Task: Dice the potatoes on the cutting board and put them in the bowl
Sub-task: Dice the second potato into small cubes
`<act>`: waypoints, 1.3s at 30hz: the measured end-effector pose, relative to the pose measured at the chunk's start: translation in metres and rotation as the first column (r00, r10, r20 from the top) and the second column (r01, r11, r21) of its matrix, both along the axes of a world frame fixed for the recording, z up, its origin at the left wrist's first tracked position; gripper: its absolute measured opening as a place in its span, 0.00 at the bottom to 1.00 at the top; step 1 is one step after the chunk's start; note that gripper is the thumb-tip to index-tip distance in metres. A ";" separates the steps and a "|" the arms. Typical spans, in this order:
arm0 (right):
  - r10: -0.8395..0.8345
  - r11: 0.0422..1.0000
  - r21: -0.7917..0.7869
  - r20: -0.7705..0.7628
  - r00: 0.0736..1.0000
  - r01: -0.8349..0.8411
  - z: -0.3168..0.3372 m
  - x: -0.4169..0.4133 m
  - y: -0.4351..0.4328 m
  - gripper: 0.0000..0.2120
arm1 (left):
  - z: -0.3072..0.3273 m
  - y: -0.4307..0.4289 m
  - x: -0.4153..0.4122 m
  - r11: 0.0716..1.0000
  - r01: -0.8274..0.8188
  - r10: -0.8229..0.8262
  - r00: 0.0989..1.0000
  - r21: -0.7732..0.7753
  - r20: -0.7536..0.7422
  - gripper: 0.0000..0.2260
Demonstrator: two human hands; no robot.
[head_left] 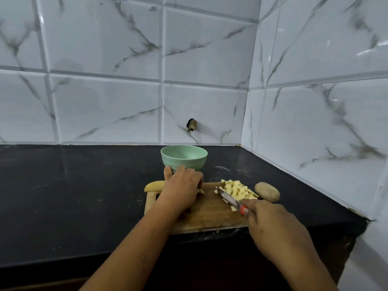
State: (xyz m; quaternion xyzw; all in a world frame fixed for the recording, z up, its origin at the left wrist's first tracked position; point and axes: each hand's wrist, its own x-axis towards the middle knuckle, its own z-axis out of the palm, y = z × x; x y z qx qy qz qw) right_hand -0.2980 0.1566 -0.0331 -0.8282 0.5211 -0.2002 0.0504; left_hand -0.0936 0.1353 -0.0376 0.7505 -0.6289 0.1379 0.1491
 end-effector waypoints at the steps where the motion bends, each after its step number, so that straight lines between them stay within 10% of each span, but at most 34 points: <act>1: -0.006 1.000 -0.007 -0.009 1.000 0.006 0.000 0.001 0.000 0.16 | 0.000 0.001 0.000 1.000 0.010 -0.010 1.000 -0.015 0.012 0.05; 19: 0.004 1.000 0.022 -0.092 0.996 -0.002 0.003 0.013 -0.002 0.17 | 0.003 0.012 -0.002 0.947 0.018 -0.035 0.998 -0.320 -0.046 0.03; 35: 0.041 0.999 -0.003 0.070 0.997 -0.041 -0.001 0.004 0.004 0.17 | 0.003 0.031 0.003 0.999 0.052 -0.046 0.888 -0.001 -0.458 0.08; 39: 0.082 0.996 -0.043 0.084 0.993 -0.078 -0.001 0.001 0.011 0.17 | 0.008 0.037 0.006 1.000 -0.003 0.018 0.736 0.022 -0.677 0.06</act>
